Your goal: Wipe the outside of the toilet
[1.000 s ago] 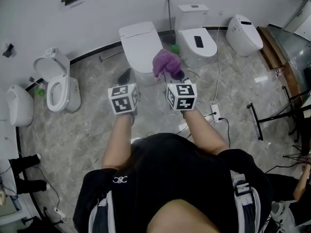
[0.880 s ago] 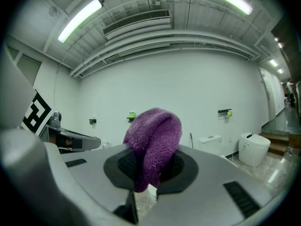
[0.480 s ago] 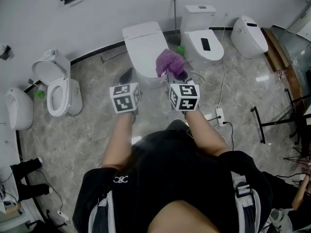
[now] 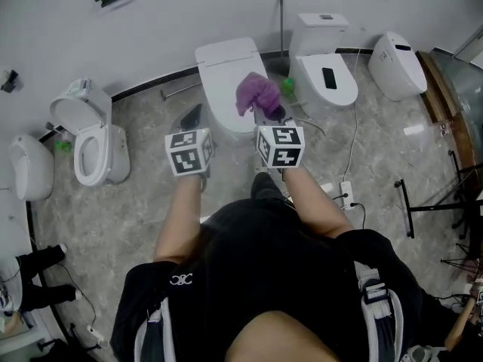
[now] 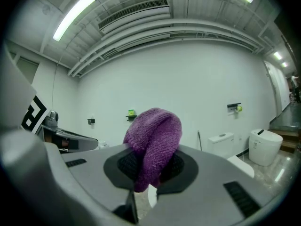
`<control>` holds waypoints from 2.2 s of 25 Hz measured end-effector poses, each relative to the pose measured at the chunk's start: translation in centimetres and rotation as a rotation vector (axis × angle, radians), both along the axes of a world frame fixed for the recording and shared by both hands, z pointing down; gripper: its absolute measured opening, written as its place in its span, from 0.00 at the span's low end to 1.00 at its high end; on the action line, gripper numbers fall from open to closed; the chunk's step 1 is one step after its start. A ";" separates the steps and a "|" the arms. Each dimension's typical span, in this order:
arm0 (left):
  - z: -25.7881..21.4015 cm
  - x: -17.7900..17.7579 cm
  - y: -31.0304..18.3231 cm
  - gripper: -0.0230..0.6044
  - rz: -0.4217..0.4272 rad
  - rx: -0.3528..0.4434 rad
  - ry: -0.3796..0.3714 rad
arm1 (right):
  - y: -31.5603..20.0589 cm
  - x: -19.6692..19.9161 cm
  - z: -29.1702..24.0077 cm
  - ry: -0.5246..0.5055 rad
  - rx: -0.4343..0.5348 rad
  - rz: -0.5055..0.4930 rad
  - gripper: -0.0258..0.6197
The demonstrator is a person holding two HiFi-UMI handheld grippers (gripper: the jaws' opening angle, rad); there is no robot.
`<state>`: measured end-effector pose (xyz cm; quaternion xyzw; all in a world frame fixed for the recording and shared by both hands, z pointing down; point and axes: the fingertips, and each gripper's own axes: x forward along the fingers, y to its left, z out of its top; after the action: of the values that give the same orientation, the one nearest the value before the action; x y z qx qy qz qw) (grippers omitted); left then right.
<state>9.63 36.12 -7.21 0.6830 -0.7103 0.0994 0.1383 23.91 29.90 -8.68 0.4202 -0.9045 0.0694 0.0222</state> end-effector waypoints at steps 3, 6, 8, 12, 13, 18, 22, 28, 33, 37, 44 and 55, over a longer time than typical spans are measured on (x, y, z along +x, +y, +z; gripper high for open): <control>0.2 -1.6 -3.9 0.05 -0.016 -0.004 -0.003 | -3.9 -1.5 0.2 0.000 0.004 -0.018 0.14; 0.2 -3.2 -8.4 0.05 -0.028 -0.012 0.000 | -8.4 -3.0 0.5 0.004 -0.005 -0.032 0.14; -0.2 -3.9 -11.5 0.05 -0.036 -0.017 -0.003 | -11.7 -3.7 0.5 0.007 -0.016 -0.041 0.14; -1.2 -5.2 -17.9 0.05 -0.054 -0.027 -0.012 | -18.2 -5.1 0.3 0.020 -0.027 -0.070 0.14; -1.4 -5.6 -19.6 0.05 -0.061 -0.029 -0.014 | -19.9 -5.5 0.2 0.023 -0.026 -0.078 0.14; -1.1 -7.6 -26.6 0.05 -0.101 -0.045 -0.010 | -27.8 -7.8 0.8 0.052 -0.041 -0.129 0.14; -0.4 -8.8 -31.4 0.05 -0.124 -0.055 -0.002 | -33.0 -9.6 1.2 0.076 -0.041 -0.179 0.14; 2.0 -11.2 -34.3 0.05 -0.178 -0.117 0.009 | -38.0 -14.6 3.3 0.148 -0.033 -0.304 0.14; 5.0 -15.3 -34.6 0.05 -0.211 -0.174 0.048 | -40.2 -20.1 4.7 0.152 -0.050 -0.329 0.14; 6.8 -19.5 -35.8 0.05 -0.205 -0.188 0.080 | -41.1 -24.5 6.8 0.195 -0.072 -0.322 0.14; 10.5 -25.9 -38.8 0.05 -0.091 -0.220 0.127 | -43.0 -31.5 12.1 0.296 -0.131 -0.254 0.14; 21.8 -36.8 -42.9 0.05 -0.046 -0.293 0.201 | -47.9 -43.4 24.4 0.519 -0.167 -0.309 0.14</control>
<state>-27.21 -6.79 14.62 0.6457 -0.6862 0.1299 0.3088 -19.52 -18.04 15.77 0.2782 -0.9129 0.0297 0.2973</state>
